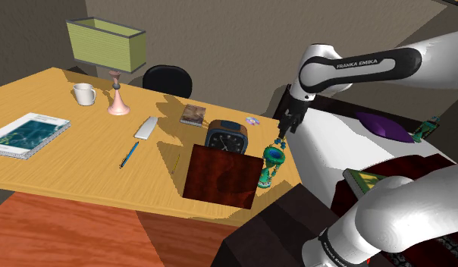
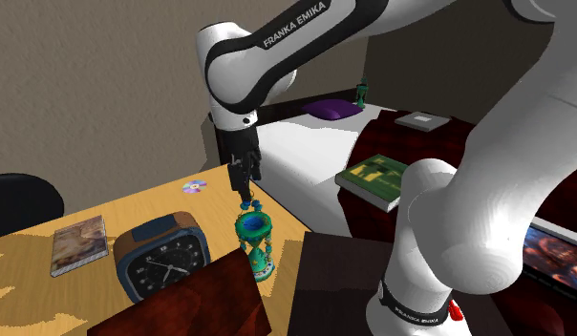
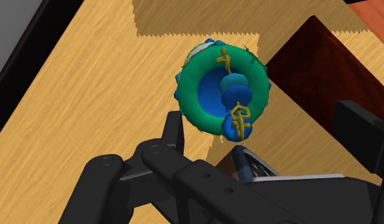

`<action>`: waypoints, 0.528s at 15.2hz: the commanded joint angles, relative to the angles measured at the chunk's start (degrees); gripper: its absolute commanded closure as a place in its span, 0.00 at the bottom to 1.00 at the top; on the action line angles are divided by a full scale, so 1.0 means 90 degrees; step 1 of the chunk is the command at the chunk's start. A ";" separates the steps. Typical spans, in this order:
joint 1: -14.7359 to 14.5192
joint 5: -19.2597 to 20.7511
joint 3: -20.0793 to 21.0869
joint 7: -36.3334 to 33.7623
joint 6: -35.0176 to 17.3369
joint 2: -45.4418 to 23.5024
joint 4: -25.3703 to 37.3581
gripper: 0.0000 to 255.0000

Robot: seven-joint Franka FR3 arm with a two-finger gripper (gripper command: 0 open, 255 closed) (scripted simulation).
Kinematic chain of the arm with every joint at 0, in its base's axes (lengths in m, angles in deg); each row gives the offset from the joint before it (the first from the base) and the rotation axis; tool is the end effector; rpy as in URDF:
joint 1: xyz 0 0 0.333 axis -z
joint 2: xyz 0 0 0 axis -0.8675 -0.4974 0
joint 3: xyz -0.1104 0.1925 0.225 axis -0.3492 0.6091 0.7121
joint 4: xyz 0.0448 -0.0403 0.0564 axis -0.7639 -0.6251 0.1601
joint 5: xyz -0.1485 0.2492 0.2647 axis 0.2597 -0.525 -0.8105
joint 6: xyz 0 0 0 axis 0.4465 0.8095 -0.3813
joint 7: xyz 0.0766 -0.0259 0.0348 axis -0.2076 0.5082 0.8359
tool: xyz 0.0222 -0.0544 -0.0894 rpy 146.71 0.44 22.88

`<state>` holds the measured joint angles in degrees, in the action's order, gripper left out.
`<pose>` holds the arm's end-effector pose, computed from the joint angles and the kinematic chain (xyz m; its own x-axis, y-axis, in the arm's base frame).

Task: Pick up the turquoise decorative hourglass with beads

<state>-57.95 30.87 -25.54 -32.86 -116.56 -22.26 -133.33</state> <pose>0.3906 -0.1092 0.4154 0.9903 0.0588 -0.1256 0.0567 -0.9982 -0.0202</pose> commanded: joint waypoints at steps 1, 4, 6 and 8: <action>0.0007 0.0003 -0.0047 0.0057 -0.0209 -0.0137 -0.0051 0.00; 0.0006 0.0002 -0.0072 0.0064 -0.0497 -0.0266 -0.0211 0.00; 0.0004 0.0000 -0.0088 0.0070 -0.0691 -0.0361 -0.0311 0.00; 0.0004 -0.0001 -0.0093 0.0072 -0.0747 -0.0389 -0.0339 0.00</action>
<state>-57.90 30.86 -26.36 -32.20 -122.88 -25.62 -136.14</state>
